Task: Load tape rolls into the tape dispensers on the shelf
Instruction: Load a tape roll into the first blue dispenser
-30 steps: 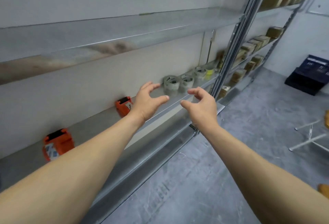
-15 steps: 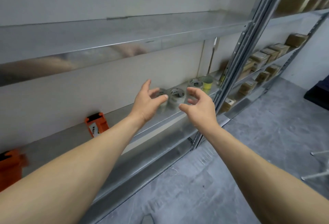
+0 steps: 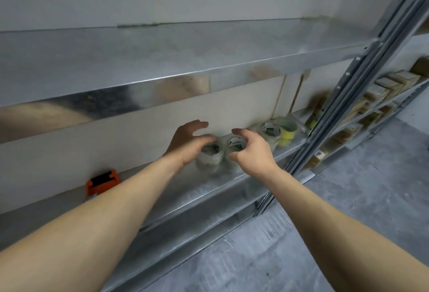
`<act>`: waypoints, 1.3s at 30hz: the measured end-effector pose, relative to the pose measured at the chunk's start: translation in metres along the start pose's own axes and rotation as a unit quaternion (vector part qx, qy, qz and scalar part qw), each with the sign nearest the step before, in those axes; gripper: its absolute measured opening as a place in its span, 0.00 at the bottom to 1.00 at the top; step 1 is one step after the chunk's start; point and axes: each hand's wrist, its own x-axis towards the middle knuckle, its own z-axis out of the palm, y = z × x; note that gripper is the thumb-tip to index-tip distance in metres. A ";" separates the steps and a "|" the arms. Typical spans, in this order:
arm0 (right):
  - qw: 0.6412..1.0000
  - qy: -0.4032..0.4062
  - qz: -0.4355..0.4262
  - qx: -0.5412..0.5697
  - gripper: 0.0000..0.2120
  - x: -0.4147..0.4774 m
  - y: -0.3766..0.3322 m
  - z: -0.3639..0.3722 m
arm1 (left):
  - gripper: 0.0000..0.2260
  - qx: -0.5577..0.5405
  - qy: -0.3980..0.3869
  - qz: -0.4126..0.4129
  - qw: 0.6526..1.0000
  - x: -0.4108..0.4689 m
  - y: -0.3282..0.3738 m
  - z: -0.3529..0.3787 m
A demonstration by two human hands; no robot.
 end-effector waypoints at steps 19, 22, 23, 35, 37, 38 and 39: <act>0.908 -0.266 -0.147 -0.290 0.25 0.108 0.044 0.071 | 0.17 0.004 0.115 -0.099 0.988 0.018 -0.008 0.005; 0.890 -0.279 -0.164 -0.323 0.20 0.110 0.051 0.078 | 0.13 0.006 0.136 -0.111 0.984 0.012 -0.011 0.009; 0.886 -0.278 -0.171 -0.329 0.18 0.110 0.051 0.079 | 0.15 0.004 0.143 -0.114 0.983 0.011 -0.012 0.010; 0.928 -0.242 -0.162 -0.233 0.10 0.111 0.045 0.079 | 0.14 -0.020 0.228 -0.137 0.964 -0.004 -0.011 0.017; 0.961 -0.205 -0.140 -0.125 0.11 0.107 0.036 0.075 | 0.16 -0.006 0.240 -0.144 0.960 -0.007 -0.010 0.018; 0.970 -0.194 -0.128 -0.065 0.12 0.104 0.030 0.074 | 0.17 0.006 0.249 -0.150 0.957 -0.008 -0.009 0.019; 0.975 -0.188 -0.118 -0.012 0.11 0.100 0.022 0.073 | 0.19 0.020 0.259 -0.157 0.953 -0.009 -0.009 0.019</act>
